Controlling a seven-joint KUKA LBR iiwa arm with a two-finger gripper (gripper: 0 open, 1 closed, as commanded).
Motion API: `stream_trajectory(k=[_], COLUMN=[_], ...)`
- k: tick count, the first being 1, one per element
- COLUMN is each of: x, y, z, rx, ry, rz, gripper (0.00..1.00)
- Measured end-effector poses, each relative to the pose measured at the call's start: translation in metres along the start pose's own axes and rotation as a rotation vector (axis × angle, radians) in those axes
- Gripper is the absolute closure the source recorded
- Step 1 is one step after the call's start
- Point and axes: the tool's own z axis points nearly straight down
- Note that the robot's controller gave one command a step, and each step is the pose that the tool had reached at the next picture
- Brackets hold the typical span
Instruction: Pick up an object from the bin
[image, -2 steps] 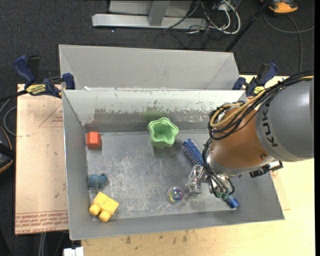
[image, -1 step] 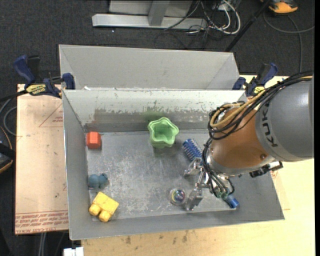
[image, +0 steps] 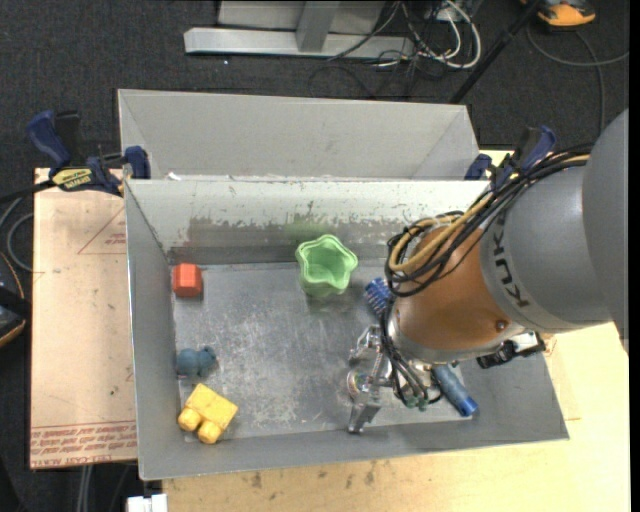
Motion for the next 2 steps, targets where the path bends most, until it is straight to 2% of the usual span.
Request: stream_trajectory(k=[1,2], x=[-0.001,-0.014], y=[-0.002,-0.004], z=[0.000,-0.130], rx=[0.001,-0.001], ry=[-0.001,-0.012], rz=[0.005,-0.024], gripper=[1.00,1.00])
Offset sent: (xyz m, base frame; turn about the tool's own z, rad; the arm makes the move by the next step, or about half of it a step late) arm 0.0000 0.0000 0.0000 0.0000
